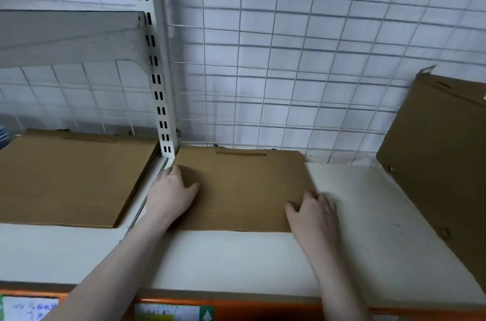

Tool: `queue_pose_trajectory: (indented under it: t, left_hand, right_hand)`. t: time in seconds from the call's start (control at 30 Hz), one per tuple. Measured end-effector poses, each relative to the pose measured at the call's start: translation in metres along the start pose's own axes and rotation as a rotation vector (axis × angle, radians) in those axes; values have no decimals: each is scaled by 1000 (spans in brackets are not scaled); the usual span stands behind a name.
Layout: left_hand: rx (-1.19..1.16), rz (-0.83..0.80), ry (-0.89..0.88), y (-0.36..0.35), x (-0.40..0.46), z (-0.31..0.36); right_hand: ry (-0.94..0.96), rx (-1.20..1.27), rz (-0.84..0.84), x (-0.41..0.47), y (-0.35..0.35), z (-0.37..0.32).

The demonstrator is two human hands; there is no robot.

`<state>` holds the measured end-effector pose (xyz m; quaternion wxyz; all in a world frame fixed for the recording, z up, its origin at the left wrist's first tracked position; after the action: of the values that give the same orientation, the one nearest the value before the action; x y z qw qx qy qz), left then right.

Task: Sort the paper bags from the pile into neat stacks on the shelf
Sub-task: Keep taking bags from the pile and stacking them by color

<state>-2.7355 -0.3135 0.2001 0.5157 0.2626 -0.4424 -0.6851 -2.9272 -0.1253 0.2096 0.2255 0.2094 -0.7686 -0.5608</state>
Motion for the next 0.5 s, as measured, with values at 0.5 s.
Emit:
queue_pose_trajectory:
  t: [0.5]
  left_hand:
    - [230, 30, 52, -3, -2, 5]
  right_hand:
    - [97, -19, -18, 6, -11, -3]
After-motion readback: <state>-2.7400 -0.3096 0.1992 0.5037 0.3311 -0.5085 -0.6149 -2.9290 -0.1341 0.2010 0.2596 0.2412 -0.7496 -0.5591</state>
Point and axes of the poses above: each hand's wrist, its own x-axis towards the middle knuckle, its own y-axis out of the back of the hand, z = x × y, the point moved 5 cm from there along x, towards the middle knuckle
